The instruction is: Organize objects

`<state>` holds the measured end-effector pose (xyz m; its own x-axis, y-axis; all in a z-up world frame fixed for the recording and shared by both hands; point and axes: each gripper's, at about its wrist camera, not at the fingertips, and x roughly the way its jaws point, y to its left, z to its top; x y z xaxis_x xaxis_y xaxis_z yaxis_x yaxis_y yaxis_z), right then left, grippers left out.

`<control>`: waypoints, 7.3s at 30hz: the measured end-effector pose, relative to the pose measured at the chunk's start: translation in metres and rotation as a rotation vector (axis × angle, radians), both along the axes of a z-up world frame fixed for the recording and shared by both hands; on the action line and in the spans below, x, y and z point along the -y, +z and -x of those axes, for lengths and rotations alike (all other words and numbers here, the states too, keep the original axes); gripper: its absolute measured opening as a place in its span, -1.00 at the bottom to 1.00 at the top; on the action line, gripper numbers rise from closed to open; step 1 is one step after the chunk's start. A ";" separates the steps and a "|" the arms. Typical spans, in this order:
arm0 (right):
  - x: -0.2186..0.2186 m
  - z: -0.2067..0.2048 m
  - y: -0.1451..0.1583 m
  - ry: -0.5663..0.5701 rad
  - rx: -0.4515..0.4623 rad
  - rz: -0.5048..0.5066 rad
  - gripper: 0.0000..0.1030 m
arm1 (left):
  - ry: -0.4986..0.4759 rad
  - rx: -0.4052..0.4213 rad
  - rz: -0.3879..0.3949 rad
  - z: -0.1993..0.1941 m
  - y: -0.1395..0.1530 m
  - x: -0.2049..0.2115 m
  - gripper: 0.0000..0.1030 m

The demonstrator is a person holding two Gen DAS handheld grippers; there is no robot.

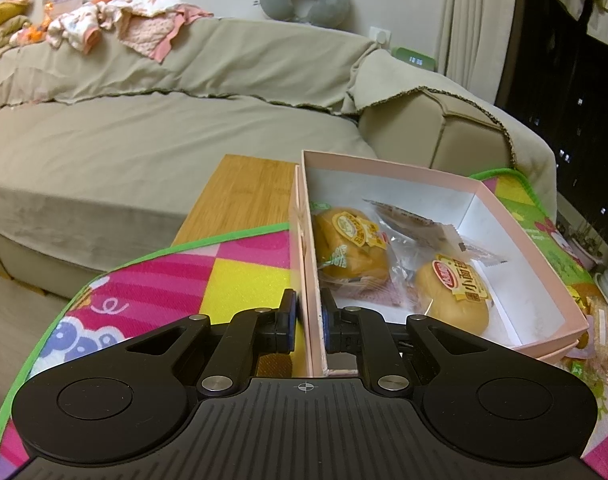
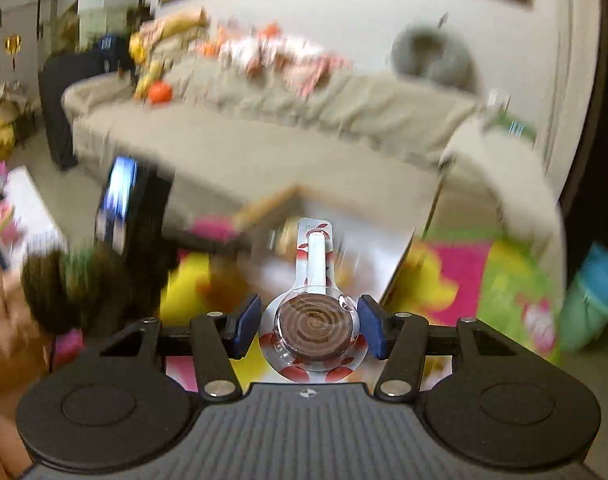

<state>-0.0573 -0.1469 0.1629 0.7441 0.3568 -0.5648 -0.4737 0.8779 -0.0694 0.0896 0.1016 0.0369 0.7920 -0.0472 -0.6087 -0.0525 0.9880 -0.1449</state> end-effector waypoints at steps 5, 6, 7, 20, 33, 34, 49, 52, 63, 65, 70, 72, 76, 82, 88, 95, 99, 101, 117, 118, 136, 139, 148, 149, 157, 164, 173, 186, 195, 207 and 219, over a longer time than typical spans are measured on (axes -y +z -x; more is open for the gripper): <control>-0.001 -0.028 0.049 -0.059 0.134 -0.081 0.03 | -0.001 0.000 -0.001 0.000 0.000 0.000 -0.73; -0.001 -0.036 0.054 -0.078 0.149 -0.099 0.03 | -0.001 0.000 -0.001 0.000 0.000 0.000 -0.73; -0.002 -0.044 0.058 -0.091 0.151 -0.117 0.03 | -0.003 -0.001 -0.001 0.000 0.000 0.000 -0.73; 0.006 -0.118 0.013 -0.251 0.027 -0.242 0.25 | -0.010 -0.001 -0.002 -0.001 -0.001 -0.001 -0.72; 0.071 -0.072 -0.062 -0.409 -0.066 -0.127 0.50 | -0.008 -0.001 -0.003 -0.001 -0.001 0.000 -0.73; 0.073 -0.068 -0.070 -0.415 -0.076 -0.110 0.51 | -0.008 0.000 -0.002 -0.001 -0.001 0.000 -0.73; 0.063 -0.055 -0.128 -0.391 -0.140 0.035 0.56 | -0.008 -0.001 -0.005 -0.001 0.000 0.000 -0.73; 0.066 -0.070 -0.125 -0.390 -0.136 0.024 0.56 | -0.008 -0.001 -0.005 -0.001 -0.001 0.000 -0.73; 0.088 -0.187 -0.126 -0.457 -0.216 -0.081 0.38 | -0.008 -0.002 -0.009 0.000 -0.001 0.000 -0.73; 0.089 -0.208 -0.135 -0.475 -0.261 -0.084 0.11 | -0.009 -0.002 -0.011 0.001 -0.002 -0.001 -0.73; 0.091 -0.222 -0.155 -0.464 -0.364 -0.082 -0.07 | -0.009 -0.001 -0.010 0.001 -0.002 -0.001 -0.73; 0.089 -0.209 -0.155 -0.426 -0.355 -0.060 -0.07 | -0.009 -0.001 -0.009 0.001 -0.002 -0.001 -0.73; 0.094 -0.177 -0.153 -0.367 -0.383 -0.062 -0.07 | -0.009 -0.001 -0.009 0.001 -0.002 -0.001 -0.73; 0.090 -0.121 -0.150 -0.317 -0.404 -0.065 -0.07 | -0.008 -0.002 -0.009 0.001 -0.002 -0.001 -0.73; 0.074 -0.065 -0.135 -0.222 -0.365 -0.046 0.13 | -0.008 -0.002 -0.009 0.001 -0.002 -0.001 -0.73; 0.054 -0.017 -0.122 -0.177 -0.292 0.031 0.68 | -0.008 -0.001 -0.008 0.001 -0.002 -0.001 -0.73; 0.034 0.001 -0.134 -0.177 -0.267 0.126 0.69 | -0.008 -0.002 -0.009 0.001 -0.002 0.000 -0.72; 0.025 0.008 -0.142 -0.184 -0.234 0.203 0.69 | -0.009 -0.002 -0.009 0.001 -0.002 0.000 -0.72; 0.076 0.016 -0.126 -0.330 -0.196 0.194 0.75 | -0.009 -0.002 -0.009 0.001 -0.002 0.000 -0.73; 0.081 0.013 -0.121 -0.334 -0.207 0.134 0.76 | -0.009 -0.002 -0.009 0.001 -0.002 0.000 -0.73; 0.054 -0.054 -0.140 -0.384 -0.319 -0.147 0.41 | -0.009 -0.003 -0.010 0.001 -0.001 0.000 -0.73; 0.044 -0.068 -0.148 -0.369 -0.315 -0.129 0.39 | -0.010 -0.003 -0.012 0.001 -0.001 0.000 -0.73; 0.040 -0.082 -0.156 -0.376 -0.284 -0.072 -0.10 | -0.010 -0.002 -0.012 0.002 -0.002 -0.001 -0.73; 0.042 -0.081 -0.156 -0.376 -0.284 -0.066 -0.20 | -0.010 -0.002 -0.012 0.002 -0.002 -0.001 -0.73; 0.045 -0.063 -0.152 -0.360 -0.301 -0.070 -0.53 | -0.010 -0.002 -0.012 0.002 -0.002 -0.001 -0.73; 0.045 -0.036 -0.129 -0.296 -0.311 -0.060 -0.58 | -0.009 -0.004 -0.014 0.002 -0.002 -0.001 -0.73; 0.055 -0.019 -0.051 -0.286 -0.197 -0.126 -0.87 | -0.017 -0.008 -0.044 0.002 0.008 0.003 -0.75; 0.028 -0.028 -0.057 -0.210 -0.191 0.031 -0.67 | -0.036 0.006 -0.062 0.008 0.014 0.004 -0.77; 0.016 -0.004 -0.138 -0.206 -0.338 0.195 -0.17 | -0.019 0.014 -0.052 0.011 0.013 0.004 -0.76; 0.021 -0.003 -0.125 -0.179 -0.356 0.070 -0.58 | -0.024 -0.031 -0.085 0.005 0.008 0.009 -0.77; 0.030 -0.075 0.001 -0.188 -0.107 -0.237 -0.58 | -0.024 -0.028 -0.074 0.006 0.007 0.009 -0.76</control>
<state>0.0177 -0.1773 0.1637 0.7506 0.3494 -0.5608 -0.2949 0.9367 0.1889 0.0839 0.0928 0.0437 0.7740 -0.0199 -0.6329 -0.0321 0.9970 -0.0707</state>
